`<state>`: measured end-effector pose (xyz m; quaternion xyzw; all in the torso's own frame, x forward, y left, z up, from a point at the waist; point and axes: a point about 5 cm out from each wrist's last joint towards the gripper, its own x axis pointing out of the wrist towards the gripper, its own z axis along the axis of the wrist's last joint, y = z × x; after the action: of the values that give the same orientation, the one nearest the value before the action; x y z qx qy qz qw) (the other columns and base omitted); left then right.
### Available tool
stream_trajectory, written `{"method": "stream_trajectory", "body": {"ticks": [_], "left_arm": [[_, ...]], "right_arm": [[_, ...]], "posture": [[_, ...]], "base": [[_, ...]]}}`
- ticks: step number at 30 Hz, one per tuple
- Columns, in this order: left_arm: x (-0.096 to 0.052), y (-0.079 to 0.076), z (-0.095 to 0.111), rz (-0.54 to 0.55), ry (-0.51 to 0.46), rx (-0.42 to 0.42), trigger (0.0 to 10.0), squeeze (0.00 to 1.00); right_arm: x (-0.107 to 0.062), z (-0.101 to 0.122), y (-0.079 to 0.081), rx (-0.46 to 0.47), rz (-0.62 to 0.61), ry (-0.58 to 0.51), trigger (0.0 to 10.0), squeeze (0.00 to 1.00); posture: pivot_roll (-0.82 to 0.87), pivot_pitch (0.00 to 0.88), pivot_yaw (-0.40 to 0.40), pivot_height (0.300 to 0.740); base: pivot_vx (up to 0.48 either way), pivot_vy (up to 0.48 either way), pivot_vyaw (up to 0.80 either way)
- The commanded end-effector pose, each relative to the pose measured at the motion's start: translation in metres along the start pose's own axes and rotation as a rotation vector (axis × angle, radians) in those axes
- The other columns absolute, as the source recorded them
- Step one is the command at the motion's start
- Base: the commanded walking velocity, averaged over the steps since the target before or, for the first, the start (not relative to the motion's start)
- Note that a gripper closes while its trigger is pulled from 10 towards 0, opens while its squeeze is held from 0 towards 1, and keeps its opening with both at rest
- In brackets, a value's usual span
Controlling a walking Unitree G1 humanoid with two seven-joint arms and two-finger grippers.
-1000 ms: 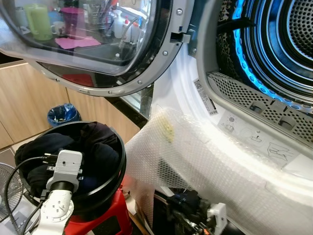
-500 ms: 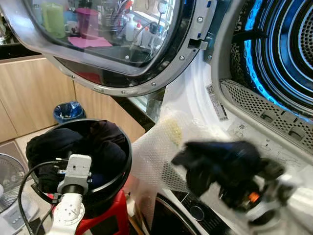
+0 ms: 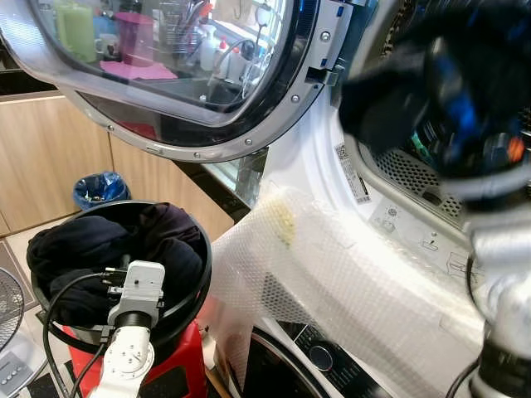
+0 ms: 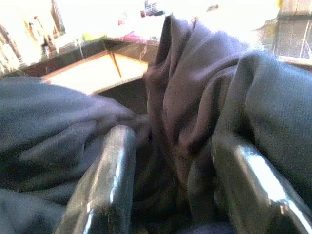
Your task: Clothes washing
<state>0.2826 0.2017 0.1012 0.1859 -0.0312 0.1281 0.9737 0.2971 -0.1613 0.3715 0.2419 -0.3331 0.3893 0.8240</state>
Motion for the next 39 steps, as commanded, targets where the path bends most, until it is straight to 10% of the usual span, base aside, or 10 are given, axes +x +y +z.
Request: {"method": "stream_trajectory", "body": {"ticks": [1, 9, 10, 11, 18, 24, 25, 26, 27, 39], "left_arm": [[-0.002, -0.009, 0.002, -0.032, -0.012, -0.006, 10.0, 0.00], [0.003, -0.020, 0.004, -0.098, -0.017, 0.005, 10.0, 0.00], [0.003, -0.022, 0.004, -0.108, -0.018, 0.004, 10.0, 0.00], [0.004, -0.024, 0.005, -0.119, -0.019, 0.004, 10.0, 0.00], [0.002, -0.028, 0.008, -0.163, -0.024, 0.006, 10.0, 0.00], [0.006, -0.002, 0.019, -0.130, -0.085, 0.049, 10.0, 0.00], [0.006, 0.001, 0.022, -0.124, -0.097, 0.056, 10.0, 0.00], [0.006, 0.007, 0.027, -0.116, -0.119, 0.067, 10.0, 0.00], [0.005, 0.010, 0.030, -0.108, -0.126, 0.070, 10.0, 0.00], [-0.003, 0.012, 0.043, -0.120, -0.155, 0.097, 10.0, 0.00]], "right_arm": [[0.011, 0.011, -0.029, -0.053, -0.182, 0.030, 0.0, 0.00], [0.050, 0.031, -0.096, -0.128, -0.653, 0.109, 0.0, 0.00], [0.051, 0.033, -0.102, -0.147, -0.720, 0.118, 2.0, 0.00], [0.050, 0.034, -0.109, -0.170, -0.795, 0.132, 10.0, 0.00], [0.016, 0.045, -0.139, -0.460, -1.112, 0.245, 10.0, 0.00], [-0.016, 0.051, -0.155, -0.488, -1.285, 0.257, 10.0, 0.00], [-0.020, 0.053, -0.156, -0.508, -1.309, 0.255, 10.0, 0.13], [-0.029, 0.057, -0.159, -0.539, -1.363, 0.250, 10.0, 0.91], [-0.035, 0.059, -0.161, -0.556, -1.391, 0.255, 10.0, 1.00], [-0.061, 0.049, -0.170, -0.573, -1.463, 0.306, 10.0, 1.00]], "posture": [[0.33, 0.050, -0.226, 0.740], [0.26, 0.035, -0.181, 0.740], [0.25, 0.038, -0.174, 0.740], [0.25, 0.040, -0.167, 0.740], [0.30, 0.039, -0.128, 0.740], [0.34, 0.047, -0.102, 0.740], [0.34, 0.048, -0.103, 0.740], [0.35, 0.052, -0.106, 0.740], [0.36, 0.059, -0.114, 0.740], [0.38, 0.087, -0.136, 0.740]], "base": [[0.000, 0.000, 0.00], [0.000, 0.000, 0.00], [0.000, 0.000, 0.00], [0.000, 0.000, 0.00], [0.000, 0.000, 0.00], [0.000, 0.000, 0.00], [0.000, 0.000, 0.00], [0.000, 0.000, 0.00], [0.000, 0.000, 0.00], [0.000, 0.000, 0.00]]}}
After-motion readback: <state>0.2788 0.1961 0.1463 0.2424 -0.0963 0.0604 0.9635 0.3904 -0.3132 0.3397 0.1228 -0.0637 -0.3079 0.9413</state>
